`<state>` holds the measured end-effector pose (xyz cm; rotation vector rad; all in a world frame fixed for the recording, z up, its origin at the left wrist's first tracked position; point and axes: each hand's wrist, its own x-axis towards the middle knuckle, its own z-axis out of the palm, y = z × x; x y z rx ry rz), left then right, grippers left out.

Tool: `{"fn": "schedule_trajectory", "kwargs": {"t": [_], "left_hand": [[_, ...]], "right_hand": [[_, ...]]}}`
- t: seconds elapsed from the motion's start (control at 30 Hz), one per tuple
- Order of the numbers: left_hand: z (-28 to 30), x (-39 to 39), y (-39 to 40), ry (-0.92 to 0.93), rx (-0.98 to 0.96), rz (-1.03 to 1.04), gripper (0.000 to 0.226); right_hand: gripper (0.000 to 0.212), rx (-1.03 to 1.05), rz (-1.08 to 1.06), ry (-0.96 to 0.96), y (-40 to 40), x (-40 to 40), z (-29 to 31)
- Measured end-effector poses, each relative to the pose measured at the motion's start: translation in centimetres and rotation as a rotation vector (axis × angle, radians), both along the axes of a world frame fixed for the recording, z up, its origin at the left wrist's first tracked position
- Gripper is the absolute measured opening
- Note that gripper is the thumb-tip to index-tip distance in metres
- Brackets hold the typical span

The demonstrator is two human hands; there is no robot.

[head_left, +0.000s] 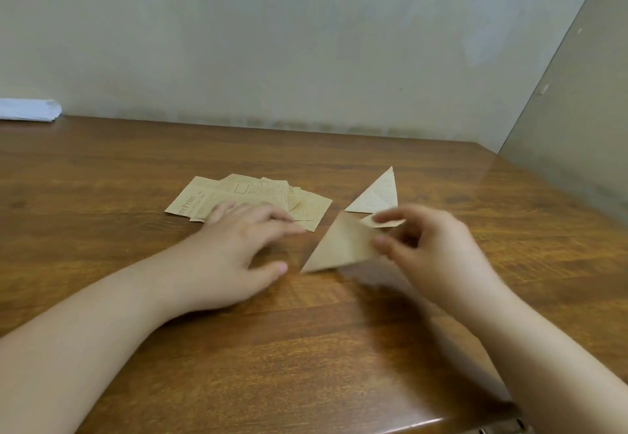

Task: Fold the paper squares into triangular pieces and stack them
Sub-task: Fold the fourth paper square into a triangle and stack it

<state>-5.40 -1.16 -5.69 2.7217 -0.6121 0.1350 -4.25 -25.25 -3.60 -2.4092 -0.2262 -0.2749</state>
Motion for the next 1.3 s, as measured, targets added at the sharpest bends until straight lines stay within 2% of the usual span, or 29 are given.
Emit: {"fn": "schedule_trajectory", "kwargs": {"t": [0.07,0.13,0.27,0.33,0.4,0.5,0.6,0.7,0.8,0.87,0.9,1.0,1.1,1.3], "left_hand": [[0.0,1.0,1.1,-0.106,-0.032,0.142,0.040],[-0.2,1.9,2.1,-0.112,0.001,0.286,0.042],[-0.8,3.0,3.0,0.026,0.064,0.409,0.049],[-0.8,3.2,3.0,0.067,0.053,0.421,0.049],[-0.9,3.4,3.0,0.047,0.053,0.421,0.049],[-1.0,3.4,3.0,-0.019,0.067,0.407,0.049],[-0.8,3.2,3.0,-0.082,0.087,0.342,0.046],[-0.5,2.7,2.6,-0.088,0.071,0.278,0.040],[-0.4,2.5,2.3,-0.086,0.009,0.265,0.034],[-0.4,2.5,2.1,-0.068,-0.059,0.259,0.030],[-0.3,2.5,2.0,-0.059,-0.091,0.252,0.029],[-0.2,2.2,1.6,-0.024,-0.166,0.216,0.029],[-0.1,1.9,1.4,0.005,-0.195,0.177,0.028],[0.7,1.2,1.4,-0.078,-0.125,0.222,0.027]], "right_hand": [[0.015,0.091,-0.082,-0.067,-0.9,1.5,0.4],[0.013,0.064,-0.154,-0.041,-1.7,3.2,0.5],[0.011,-0.291,-0.221,0.090,-2.2,4.9,-1.1],[0.014,-0.482,-0.249,0.070,-1.7,4.9,-1.4],[0.018,-0.565,-0.243,0.005,-0.6,4.7,-0.9],[0.027,-0.460,0.030,-0.084,2.0,4.3,-0.2],[0.035,-0.414,0.295,-0.086,5.3,4.0,0.3],[0.042,-0.467,0.434,-0.072,7.5,4.8,0.3],[0.062,-0.431,0.580,0.036,8.2,5.3,-0.3],[0.074,-0.409,0.585,0.070,8.1,5.4,-1.0],[0.074,-0.427,0.561,0.056,8.0,5.4,-1.3],[0.064,-0.428,0.498,-0.022,7.8,5.6,-1.8],[0.065,-0.426,0.483,0.002,7.2,5.9,-1.6],[0.045,-0.530,0.521,0.031,6.6,5.8,-0.1]]}}
